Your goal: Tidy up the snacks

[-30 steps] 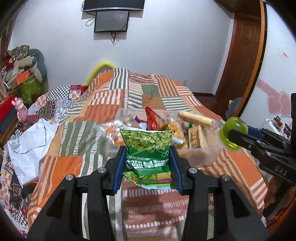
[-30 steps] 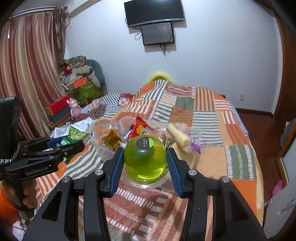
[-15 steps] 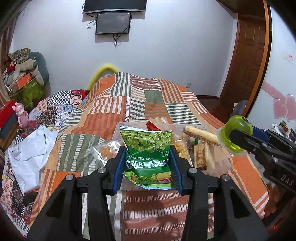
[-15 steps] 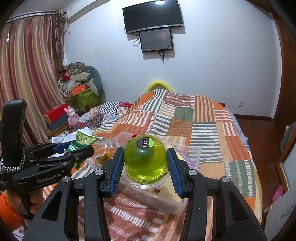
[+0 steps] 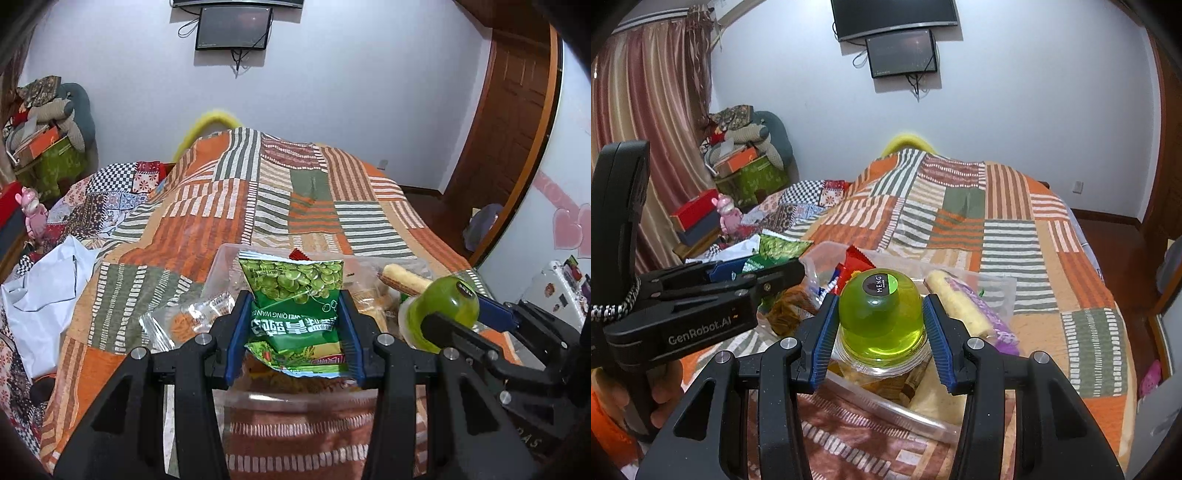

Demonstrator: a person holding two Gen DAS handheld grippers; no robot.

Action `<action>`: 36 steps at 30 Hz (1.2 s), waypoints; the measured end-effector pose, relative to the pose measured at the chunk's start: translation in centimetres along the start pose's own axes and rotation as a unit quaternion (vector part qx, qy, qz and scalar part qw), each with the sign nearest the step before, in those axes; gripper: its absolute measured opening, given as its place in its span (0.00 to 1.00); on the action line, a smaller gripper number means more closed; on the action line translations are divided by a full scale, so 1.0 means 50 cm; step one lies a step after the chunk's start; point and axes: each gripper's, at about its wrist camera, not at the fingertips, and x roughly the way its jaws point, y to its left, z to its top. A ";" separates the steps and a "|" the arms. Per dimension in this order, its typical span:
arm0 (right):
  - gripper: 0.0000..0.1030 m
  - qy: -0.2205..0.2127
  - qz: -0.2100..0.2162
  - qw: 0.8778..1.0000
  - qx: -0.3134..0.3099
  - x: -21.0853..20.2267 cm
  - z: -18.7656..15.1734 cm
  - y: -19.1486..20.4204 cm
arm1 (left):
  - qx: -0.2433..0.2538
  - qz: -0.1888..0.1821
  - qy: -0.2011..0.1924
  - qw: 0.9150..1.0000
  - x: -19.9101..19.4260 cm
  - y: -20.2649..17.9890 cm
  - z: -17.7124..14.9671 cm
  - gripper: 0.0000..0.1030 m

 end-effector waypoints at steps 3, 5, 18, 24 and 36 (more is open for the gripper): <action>0.42 0.009 0.000 1.000 0.002 0.013 -0.001 -0.007 | 0.000 0.004 0.002 1.000 0.016 0.002 0.003 0.44; 0.42 0.014 0.001 1.000 0.005 0.020 -0.003 -0.011 | -0.002 0.006 0.008 1.000 0.027 0.004 0.003 0.44; 0.42 0.033 -0.002 0.999 0.010 0.034 -0.014 -0.013 | 0.018 0.010 0.015 1.000 0.042 -0.013 -0.014 0.67; 0.42 0.013 -0.005 1.000 0.004 -0.005 -0.002 -0.004 | 0.014 0.003 0.000 1.000 -0.004 -0.009 -0.014 0.68; 0.42 -0.055 -0.007 0.998 0.004 -0.163 0.011 0.003 | 0.044 0.013 -0.083 0.995 -0.219 -0.002 -0.035 0.68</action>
